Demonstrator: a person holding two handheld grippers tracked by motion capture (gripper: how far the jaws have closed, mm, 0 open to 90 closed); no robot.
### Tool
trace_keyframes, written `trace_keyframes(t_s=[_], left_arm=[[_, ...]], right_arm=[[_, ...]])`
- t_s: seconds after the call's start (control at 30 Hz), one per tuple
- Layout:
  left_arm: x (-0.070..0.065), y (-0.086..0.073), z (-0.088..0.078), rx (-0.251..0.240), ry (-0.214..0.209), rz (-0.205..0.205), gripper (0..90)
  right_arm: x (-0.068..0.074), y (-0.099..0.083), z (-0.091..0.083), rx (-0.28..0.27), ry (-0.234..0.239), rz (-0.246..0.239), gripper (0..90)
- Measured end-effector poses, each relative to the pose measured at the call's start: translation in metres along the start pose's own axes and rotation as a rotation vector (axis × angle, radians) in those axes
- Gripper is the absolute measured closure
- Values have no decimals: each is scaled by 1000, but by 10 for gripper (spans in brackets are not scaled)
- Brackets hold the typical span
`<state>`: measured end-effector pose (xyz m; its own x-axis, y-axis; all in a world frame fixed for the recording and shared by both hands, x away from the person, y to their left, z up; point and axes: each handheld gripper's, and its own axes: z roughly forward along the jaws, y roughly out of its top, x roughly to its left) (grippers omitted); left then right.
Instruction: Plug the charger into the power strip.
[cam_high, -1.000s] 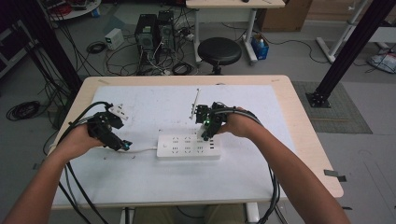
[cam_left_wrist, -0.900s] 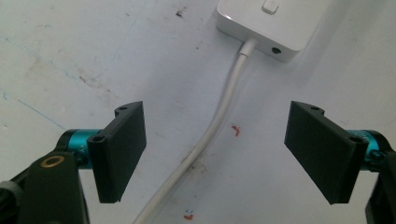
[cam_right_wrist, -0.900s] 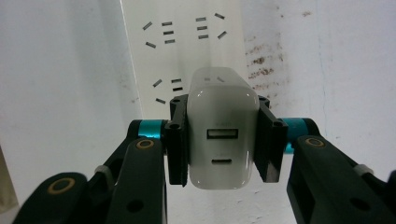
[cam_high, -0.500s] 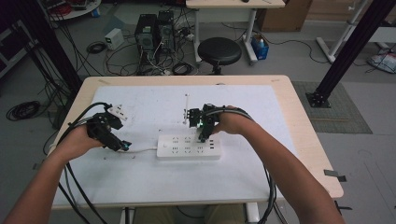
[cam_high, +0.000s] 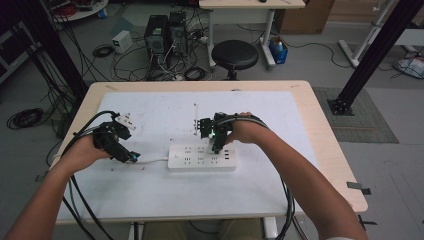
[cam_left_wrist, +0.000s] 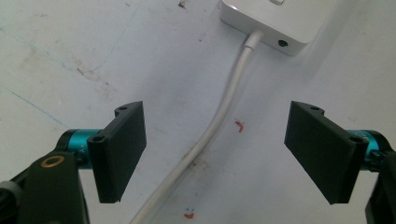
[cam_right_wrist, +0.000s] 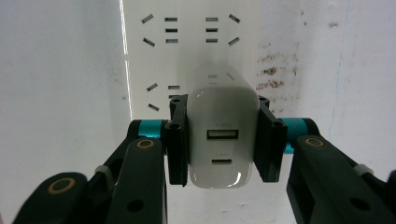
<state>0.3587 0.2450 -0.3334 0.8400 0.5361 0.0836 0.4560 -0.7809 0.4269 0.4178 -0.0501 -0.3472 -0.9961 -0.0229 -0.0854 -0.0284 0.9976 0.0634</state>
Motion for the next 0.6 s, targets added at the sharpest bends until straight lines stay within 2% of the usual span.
trace_keyframes(t_s=[0.13,0.2,0.23,0.4,0.6], left_arm=[[0,-1,1,1,2,-5,207],[-1,-1,1,-6,1,-13,207],[-1,-1,1,-3,1,-5,208],[-2,-1,1,-7,4,-1,207],[-2,-2,2,-7,1,0,208]], right_arm=[[2,3,1,-3,-15,-10,621],[4,4,1,5,-19,2,622],[3,4,1,7,-20,-7,622],[1,5,2,12,-1,8,623],[2,5,2,5,-10,-4,623]])
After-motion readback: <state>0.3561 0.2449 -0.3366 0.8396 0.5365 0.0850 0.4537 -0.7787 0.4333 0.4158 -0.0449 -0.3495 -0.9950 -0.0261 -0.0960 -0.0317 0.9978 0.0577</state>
